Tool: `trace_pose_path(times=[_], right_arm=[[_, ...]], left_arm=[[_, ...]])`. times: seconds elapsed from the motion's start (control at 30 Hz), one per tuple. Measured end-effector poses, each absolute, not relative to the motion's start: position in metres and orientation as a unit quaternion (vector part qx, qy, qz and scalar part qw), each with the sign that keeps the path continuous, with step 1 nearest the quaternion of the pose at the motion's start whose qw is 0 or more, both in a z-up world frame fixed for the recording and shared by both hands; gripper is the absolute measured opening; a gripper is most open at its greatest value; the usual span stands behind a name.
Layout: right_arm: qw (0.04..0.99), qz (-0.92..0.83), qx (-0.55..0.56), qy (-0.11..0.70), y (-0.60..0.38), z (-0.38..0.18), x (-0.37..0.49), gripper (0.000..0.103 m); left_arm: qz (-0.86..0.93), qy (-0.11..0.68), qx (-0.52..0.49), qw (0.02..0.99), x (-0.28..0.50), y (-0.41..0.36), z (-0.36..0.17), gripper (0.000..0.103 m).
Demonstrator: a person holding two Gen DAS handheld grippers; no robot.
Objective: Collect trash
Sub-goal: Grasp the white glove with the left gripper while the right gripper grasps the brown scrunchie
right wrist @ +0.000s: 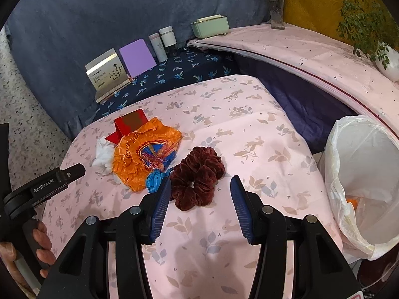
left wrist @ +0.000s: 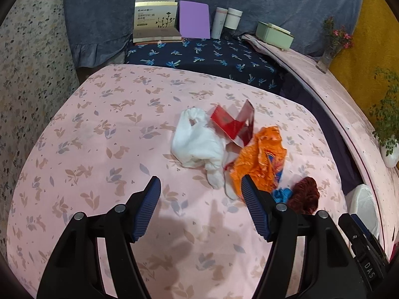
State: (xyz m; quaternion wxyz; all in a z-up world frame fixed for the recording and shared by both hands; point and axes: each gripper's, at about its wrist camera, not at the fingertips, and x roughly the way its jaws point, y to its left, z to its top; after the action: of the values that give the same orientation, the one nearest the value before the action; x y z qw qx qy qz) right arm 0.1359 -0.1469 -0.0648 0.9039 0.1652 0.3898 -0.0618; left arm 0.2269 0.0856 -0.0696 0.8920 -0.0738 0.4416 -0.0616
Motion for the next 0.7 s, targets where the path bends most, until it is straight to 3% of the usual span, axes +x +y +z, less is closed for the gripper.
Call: trace_pose_path(times=[0.4, 0.6, 0.7], right_arm=[[0.892, -0.066, 0.171, 0.413, -0.148, -0.094, 0.182, 0.049], [0.885, -0.072, 0.170, 0.428, -0.150, -0.113, 0.192, 0.049], [0.880, -0.075, 0.175, 0.435, -0.151, -0.123, 0.193, 0.049]], left_arm=[[-0.072, 0.459, -0.070, 0.883, 0.274, 0.075, -0.096, 0.062], [-0.084, 0.473, -0.065, 0.875, 0.283, 0.070, -0.110, 0.029], [-0.086, 0.470, -0.067, 0.876, 0.281, 0.071, -0.111, 0.018]])
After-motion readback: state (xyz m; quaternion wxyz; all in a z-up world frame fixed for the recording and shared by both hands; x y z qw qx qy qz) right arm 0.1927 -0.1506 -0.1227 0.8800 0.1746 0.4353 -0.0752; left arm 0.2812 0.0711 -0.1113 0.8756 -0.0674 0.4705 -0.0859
